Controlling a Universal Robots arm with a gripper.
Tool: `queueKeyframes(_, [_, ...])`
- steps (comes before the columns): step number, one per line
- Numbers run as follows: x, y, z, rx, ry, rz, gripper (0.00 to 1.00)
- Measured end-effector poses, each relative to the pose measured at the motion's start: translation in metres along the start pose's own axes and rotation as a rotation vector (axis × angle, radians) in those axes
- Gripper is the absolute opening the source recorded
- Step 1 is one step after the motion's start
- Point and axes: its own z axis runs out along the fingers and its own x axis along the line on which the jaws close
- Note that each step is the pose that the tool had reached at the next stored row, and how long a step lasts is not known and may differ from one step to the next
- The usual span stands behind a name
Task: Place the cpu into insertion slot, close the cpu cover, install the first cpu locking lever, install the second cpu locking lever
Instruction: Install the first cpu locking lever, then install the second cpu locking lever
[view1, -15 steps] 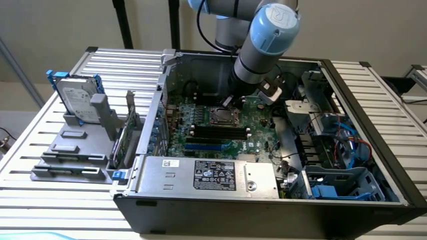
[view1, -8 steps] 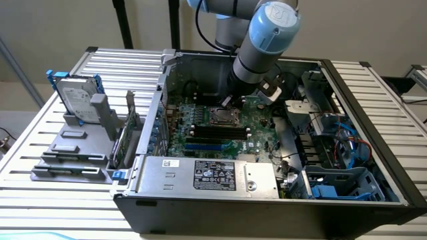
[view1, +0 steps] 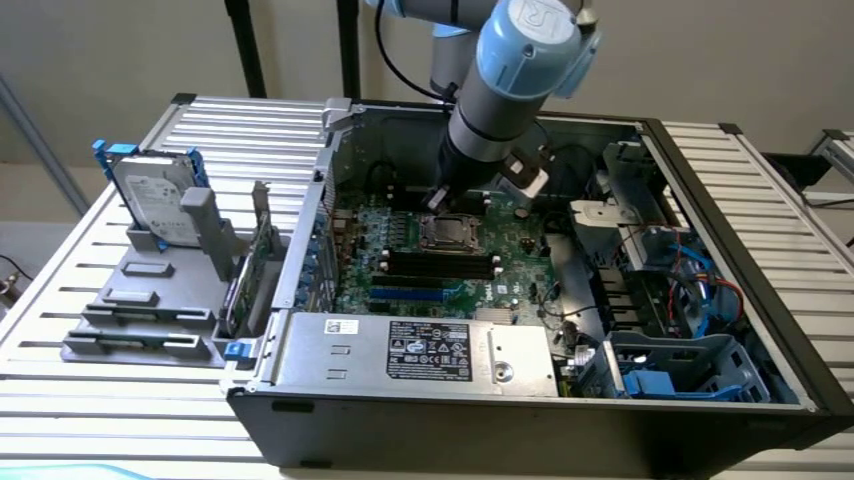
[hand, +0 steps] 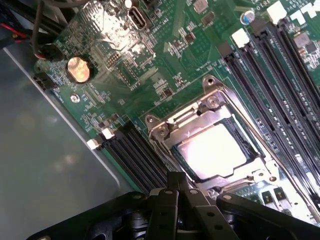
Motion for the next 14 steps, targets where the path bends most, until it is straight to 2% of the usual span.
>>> queueKeyframes(14, [0.0002,-0.0006,-0.0017,0.0005,0.0006,0.0,0.11])
